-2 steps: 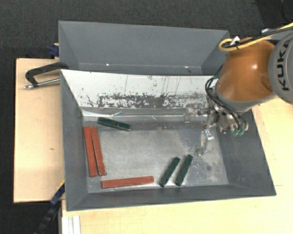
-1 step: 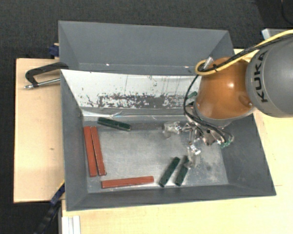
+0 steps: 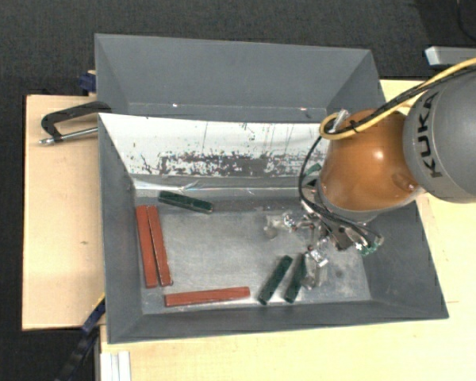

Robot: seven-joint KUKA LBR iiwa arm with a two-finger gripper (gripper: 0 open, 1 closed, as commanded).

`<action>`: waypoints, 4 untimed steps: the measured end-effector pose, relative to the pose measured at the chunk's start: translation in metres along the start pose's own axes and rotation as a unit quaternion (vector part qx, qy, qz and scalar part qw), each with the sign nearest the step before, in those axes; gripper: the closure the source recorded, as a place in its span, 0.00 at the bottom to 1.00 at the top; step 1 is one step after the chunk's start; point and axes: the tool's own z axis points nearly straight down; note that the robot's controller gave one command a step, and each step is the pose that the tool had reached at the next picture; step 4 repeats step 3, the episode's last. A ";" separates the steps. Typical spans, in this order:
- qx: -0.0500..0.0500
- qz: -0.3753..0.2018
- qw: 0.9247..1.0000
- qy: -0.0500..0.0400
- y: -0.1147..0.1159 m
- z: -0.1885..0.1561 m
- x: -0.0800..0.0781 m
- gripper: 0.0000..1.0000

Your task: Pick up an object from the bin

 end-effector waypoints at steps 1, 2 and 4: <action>0.002 -0.131 0.991 0.001 0.002 0.042 0.002 1.00; 0.002 -0.131 0.991 0.001 0.002 0.042 0.002 1.00; 0.003 -0.125 0.992 -0.001 -0.005 -0.095 0.001 1.00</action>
Offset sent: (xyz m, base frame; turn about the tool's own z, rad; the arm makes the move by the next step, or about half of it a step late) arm 0.0000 0.0000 0.0000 0.0000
